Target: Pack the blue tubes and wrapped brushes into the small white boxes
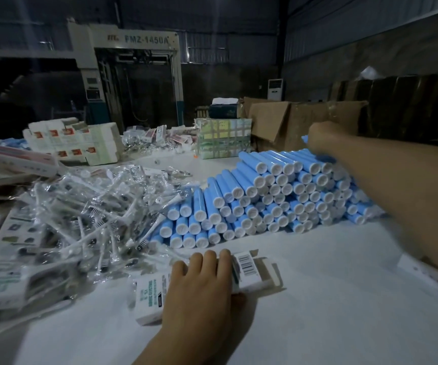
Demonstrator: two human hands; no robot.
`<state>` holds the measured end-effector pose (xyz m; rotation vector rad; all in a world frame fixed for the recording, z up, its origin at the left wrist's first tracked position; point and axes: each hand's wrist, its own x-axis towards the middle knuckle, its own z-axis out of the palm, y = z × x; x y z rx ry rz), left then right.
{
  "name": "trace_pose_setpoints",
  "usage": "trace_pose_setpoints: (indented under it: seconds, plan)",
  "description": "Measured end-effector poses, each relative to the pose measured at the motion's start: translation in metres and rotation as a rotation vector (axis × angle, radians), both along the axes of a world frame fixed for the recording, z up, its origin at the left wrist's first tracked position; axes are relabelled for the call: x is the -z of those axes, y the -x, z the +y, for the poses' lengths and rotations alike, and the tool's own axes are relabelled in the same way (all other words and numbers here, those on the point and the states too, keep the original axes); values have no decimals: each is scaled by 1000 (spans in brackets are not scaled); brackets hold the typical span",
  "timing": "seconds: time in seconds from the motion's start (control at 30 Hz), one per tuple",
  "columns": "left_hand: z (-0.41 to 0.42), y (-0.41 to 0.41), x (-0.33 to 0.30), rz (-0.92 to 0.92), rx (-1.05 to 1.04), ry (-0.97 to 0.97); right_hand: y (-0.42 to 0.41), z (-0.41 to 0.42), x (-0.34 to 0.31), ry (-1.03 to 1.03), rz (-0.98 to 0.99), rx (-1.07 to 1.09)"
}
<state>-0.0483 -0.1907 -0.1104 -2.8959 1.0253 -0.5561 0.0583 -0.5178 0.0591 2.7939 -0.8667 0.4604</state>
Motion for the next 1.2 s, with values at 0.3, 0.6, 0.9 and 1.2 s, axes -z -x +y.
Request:
trace_pose_setpoints:
  seconds: [0.3,0.6,0.9,1.2]
  plan:
    - [1,2,-6,-30,-27,72,74,85,-18,-1249,-866,-578]
    - [15,11,-2,-57,-70,258,134,147,118,-1812,-1040,-497]
    - [10,15,-5,-66,-114,322,141,164,146,-1601,-1091,-441]
    - [13,15,-8,-75,-130,318,143,179,158,-1452,-971,-434]
